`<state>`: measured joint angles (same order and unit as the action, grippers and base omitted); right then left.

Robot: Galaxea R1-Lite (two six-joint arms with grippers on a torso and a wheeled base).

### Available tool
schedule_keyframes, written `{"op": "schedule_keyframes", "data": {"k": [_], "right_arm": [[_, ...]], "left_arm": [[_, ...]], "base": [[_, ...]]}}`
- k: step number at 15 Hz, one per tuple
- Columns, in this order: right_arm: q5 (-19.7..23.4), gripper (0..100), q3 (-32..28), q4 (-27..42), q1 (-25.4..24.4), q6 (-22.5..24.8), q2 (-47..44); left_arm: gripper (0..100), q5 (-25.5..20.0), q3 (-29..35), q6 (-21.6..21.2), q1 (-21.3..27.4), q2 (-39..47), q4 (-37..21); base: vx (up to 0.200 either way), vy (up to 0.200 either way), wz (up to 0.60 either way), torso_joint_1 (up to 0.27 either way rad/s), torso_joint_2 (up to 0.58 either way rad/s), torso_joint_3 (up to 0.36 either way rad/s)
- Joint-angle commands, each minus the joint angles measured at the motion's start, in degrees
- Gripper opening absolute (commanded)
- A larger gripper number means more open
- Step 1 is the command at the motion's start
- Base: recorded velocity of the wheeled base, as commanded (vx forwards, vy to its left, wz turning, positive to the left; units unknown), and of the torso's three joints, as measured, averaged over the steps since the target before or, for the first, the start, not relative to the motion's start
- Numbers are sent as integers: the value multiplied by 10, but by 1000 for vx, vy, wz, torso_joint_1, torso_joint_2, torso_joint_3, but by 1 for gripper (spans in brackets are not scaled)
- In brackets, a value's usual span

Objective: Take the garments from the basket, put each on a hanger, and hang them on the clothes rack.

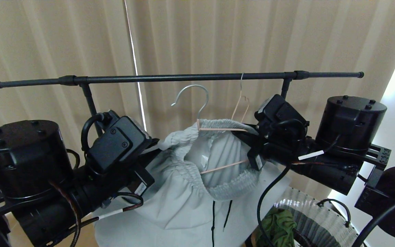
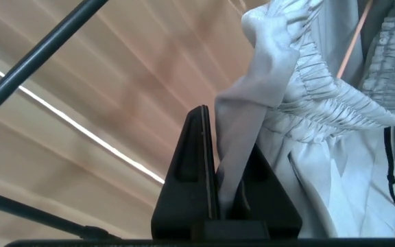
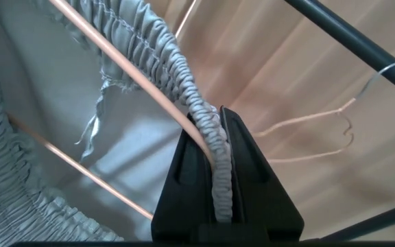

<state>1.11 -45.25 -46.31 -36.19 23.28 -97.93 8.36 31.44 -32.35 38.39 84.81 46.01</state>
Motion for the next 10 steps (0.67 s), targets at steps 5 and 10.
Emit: {"op": "schedule_keyframes", "data": {"k": [5,10], "right_arm": [[-6,0,17,1,9,0,26],[-9,0,50,4,75,0,71]], "left_arm": [[100,1,-11,16,-4,-11,1],[100,-5,-63,77,-5,-53,29]], "base": [[0,0,0,0,0,0],[0,0,0,0,0,0]]}}
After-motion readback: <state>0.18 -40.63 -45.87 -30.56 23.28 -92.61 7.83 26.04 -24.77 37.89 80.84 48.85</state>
